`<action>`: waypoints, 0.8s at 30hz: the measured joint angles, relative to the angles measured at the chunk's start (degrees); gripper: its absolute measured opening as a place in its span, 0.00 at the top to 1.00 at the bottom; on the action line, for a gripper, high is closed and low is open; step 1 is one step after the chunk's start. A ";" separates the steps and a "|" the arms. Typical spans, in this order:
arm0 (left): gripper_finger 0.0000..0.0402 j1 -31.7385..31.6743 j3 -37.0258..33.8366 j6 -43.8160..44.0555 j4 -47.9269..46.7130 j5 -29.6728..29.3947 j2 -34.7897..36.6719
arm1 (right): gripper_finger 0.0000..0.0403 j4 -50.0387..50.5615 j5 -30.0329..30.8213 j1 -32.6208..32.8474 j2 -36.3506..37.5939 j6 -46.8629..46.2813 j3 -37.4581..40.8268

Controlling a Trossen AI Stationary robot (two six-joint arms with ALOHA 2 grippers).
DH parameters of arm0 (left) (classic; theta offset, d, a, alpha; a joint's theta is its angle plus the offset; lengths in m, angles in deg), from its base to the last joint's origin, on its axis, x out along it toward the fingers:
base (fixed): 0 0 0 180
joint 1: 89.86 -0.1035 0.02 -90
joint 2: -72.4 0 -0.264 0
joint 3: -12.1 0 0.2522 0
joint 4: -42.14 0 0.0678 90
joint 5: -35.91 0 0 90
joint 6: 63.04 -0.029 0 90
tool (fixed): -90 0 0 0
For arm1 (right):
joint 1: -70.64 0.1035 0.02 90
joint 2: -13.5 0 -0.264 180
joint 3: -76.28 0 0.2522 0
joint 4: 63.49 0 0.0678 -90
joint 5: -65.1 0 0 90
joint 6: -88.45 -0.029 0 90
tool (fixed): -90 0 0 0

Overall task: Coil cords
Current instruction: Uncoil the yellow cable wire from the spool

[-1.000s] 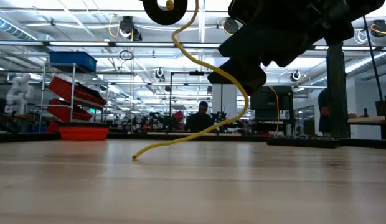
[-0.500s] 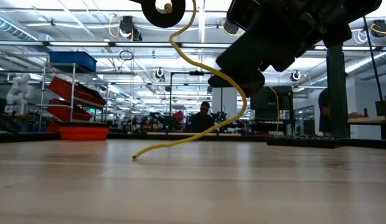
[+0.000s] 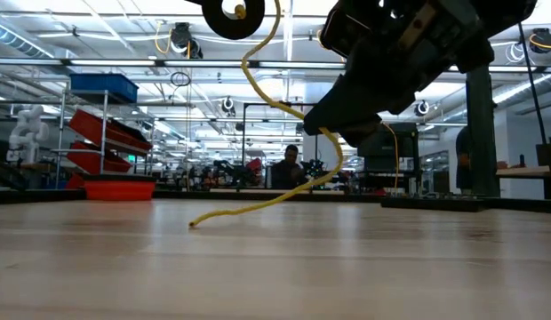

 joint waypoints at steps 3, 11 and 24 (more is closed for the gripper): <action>1.00 0.00 0.00 0.00 0.00 0.00 0.00 | 0.98 0.45 -0.04 0.00 0.00 0.20 0.00; 1.00 0.00 0.00 -0.02 0.00 0.02 0.00 | 0.99 1.54 0.22 -0.18 0.00 1.86 0.00; 1.00 0.22 0.00 -0.01 -2.42 1.56 -0.02 | 1.00 7.79 3.16 -1.11 4.58 0.85 -0.02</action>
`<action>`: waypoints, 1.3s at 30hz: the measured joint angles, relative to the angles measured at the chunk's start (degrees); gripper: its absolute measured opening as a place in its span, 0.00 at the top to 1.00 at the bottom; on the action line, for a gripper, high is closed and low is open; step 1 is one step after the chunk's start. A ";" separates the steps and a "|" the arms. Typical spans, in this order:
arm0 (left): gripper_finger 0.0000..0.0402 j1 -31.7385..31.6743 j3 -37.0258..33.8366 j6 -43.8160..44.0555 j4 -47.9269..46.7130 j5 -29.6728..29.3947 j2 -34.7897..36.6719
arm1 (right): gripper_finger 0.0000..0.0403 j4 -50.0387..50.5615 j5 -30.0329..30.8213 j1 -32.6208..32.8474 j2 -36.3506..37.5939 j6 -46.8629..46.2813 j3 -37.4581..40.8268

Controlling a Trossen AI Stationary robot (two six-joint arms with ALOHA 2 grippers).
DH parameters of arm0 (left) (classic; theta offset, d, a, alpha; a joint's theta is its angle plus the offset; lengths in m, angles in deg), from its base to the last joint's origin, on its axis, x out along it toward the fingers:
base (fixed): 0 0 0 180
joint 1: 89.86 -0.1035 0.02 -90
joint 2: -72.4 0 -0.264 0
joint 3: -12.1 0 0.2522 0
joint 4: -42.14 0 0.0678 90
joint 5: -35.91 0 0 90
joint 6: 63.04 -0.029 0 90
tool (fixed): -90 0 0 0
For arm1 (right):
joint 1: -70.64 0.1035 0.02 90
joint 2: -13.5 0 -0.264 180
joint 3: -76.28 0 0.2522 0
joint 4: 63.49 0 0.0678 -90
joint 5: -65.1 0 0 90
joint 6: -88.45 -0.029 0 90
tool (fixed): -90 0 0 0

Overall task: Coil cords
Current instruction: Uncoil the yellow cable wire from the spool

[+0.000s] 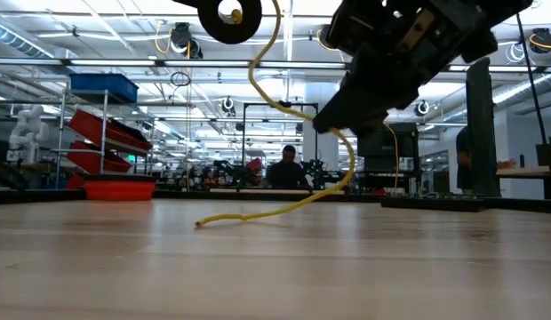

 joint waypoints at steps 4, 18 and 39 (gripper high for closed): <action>1.00 0.00 0.00 0.97 -0.59 0.00 0.00 | 1.00 2.66 3.36 0.46 4.37 -0.39 0.00; 1.00 0.00 0.00 1.58 -0.79 -2.20 0.00 | 1.00 -2.16 7.97 6.77 15.68 4.02 0.00; 1.00 -0.11 0.01 1.75 -0.79 -3.46 -0.04 | 1.00 -19.78 7.82 9.11 15.97 10.69 0.00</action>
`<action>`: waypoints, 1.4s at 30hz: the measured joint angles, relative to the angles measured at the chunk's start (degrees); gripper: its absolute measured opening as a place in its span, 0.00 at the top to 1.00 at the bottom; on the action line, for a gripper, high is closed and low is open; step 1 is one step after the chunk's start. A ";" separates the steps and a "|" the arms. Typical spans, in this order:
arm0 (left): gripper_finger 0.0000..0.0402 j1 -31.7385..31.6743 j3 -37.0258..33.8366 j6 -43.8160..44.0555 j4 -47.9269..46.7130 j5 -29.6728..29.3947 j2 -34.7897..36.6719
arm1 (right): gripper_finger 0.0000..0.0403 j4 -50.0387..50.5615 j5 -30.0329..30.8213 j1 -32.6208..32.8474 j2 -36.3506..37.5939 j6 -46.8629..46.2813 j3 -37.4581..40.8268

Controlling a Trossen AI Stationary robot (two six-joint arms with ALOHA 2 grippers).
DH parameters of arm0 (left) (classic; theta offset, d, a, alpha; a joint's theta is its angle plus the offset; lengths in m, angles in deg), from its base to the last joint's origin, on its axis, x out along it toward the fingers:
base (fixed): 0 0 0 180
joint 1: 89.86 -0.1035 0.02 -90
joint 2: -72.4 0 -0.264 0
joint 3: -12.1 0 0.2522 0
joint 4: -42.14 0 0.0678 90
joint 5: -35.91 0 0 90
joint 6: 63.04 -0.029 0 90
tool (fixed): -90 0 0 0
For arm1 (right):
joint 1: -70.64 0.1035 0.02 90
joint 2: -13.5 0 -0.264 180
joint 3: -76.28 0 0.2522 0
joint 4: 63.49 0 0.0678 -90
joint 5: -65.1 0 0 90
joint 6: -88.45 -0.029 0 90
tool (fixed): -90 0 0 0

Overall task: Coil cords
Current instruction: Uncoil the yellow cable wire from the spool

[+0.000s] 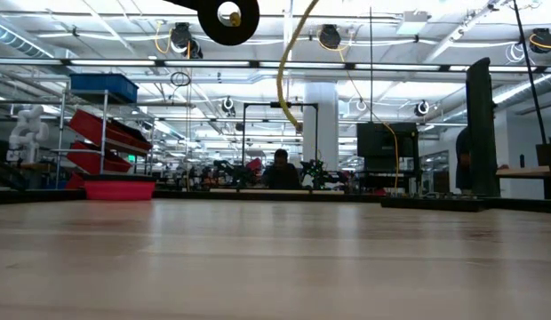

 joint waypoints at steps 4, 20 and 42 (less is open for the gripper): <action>1.00 0.00 -0.01 0.02 0.00 -0.02 0.00 | 1.00 -1.28 -0.11 0.00 0.00 -0.02 0.00; 1.00 -1.33 -0.03 2.81 -0.28 -1.83 0.00 | 1.00 -6.87 -6.44 0.37 -6.81 0.90 -5.47; 1.00 -1.29 -0.05 4.23 -0.78 -4.27 0.00 | 1.00 16.45 -15.53 -1.88 -36.02 5.99 -34.64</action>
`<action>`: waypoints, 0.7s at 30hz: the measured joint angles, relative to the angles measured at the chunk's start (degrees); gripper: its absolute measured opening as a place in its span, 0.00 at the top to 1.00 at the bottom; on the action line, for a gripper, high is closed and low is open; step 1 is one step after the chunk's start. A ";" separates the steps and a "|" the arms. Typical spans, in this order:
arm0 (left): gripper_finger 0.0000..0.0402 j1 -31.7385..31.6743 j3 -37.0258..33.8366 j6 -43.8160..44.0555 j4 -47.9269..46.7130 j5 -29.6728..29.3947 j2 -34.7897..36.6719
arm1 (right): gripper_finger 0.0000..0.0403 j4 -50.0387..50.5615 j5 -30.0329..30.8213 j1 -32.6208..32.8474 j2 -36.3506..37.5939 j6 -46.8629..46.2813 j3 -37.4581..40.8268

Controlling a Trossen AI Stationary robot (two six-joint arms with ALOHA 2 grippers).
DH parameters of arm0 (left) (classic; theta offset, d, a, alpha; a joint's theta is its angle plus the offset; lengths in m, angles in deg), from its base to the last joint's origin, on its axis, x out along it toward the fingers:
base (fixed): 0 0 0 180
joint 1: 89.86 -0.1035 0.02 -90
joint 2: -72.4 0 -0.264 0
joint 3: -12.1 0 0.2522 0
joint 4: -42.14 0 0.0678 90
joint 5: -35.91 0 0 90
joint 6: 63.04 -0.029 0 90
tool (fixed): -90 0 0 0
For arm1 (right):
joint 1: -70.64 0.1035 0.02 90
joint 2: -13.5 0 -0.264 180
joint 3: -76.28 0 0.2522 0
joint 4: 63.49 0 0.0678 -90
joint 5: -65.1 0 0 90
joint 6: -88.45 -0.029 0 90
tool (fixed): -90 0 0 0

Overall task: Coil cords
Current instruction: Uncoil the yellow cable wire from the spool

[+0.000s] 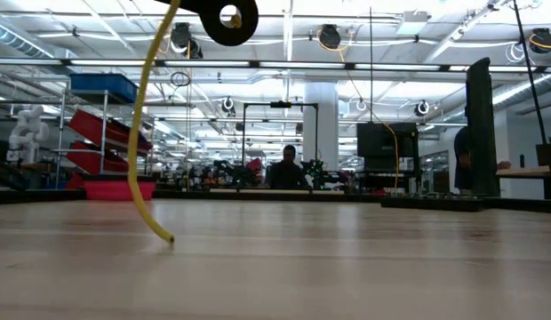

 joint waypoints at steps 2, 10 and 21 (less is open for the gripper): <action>1.00 0.00 0.00 -0.02 -0.03 -0.05 0.00 | 1.00 0.15 -0.03 -0.59 -0.92 -0.73 -0.08; 1.00 0.66 0.00 -0.56 -0.10 -0.19 0.00 | 0.95 8.95 0.09 -1.24 1.44 -2.41 -0.09; 1.00 2.10 0.00 -1.54 0.13 -0.12 0.00 | 0.72 27.81 12.05 4.47 14.90 -6.34 -0.09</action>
